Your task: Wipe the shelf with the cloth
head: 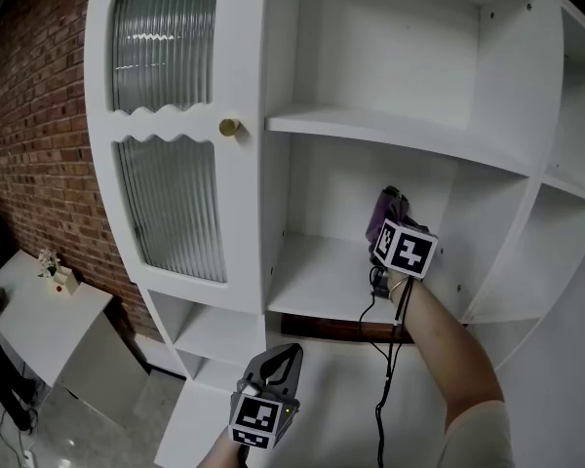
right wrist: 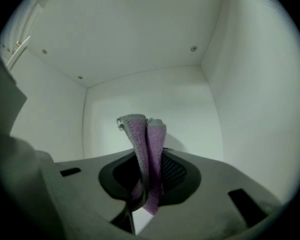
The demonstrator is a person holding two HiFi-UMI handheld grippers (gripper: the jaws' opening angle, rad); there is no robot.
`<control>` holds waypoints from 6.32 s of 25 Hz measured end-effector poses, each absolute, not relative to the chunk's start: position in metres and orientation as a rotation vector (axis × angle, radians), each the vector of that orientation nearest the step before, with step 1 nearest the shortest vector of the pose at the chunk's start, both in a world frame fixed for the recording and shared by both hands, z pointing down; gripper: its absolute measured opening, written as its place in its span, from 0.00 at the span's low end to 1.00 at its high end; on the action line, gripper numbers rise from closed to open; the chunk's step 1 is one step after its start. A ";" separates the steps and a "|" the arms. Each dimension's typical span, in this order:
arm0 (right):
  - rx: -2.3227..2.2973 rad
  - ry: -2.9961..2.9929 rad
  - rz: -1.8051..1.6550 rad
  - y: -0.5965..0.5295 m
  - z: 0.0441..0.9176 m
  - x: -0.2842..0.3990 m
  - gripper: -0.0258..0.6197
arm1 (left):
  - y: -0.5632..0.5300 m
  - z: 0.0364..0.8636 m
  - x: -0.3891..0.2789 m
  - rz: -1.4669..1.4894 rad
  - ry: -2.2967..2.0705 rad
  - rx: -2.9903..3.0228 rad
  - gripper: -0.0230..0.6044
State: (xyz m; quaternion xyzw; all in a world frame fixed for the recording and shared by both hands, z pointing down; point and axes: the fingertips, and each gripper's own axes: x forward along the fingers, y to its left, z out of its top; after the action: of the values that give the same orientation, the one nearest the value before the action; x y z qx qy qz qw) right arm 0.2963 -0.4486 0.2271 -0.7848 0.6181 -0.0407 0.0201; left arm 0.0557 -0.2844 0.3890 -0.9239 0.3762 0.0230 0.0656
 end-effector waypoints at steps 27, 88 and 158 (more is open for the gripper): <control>-2.315 2.261 -0.236 -0.545 0.262 0.136 0.17 | -0.332 0.427 -0.020 0.007 1.271 -2.808 0.06; -2.442 2.478 0.437 -0.472 0.223 0.199 0.16 | -0.297 0.454 0.049 -0.111 1.199 -2.874 0.06; -1.837 3.892 0.756 -0.295 0.319 0.072 0.16 | -0.191 0.450 0.050 -0.184 0.953 -2.888 0.06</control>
State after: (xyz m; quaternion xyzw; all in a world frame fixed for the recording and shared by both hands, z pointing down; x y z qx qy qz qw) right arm 0.0724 -0.2950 0.3187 -0.3437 0.7279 0.1415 -0.5762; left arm 0.0498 -0.1913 0.4502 -0.9468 0.3125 -0.0602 0.0474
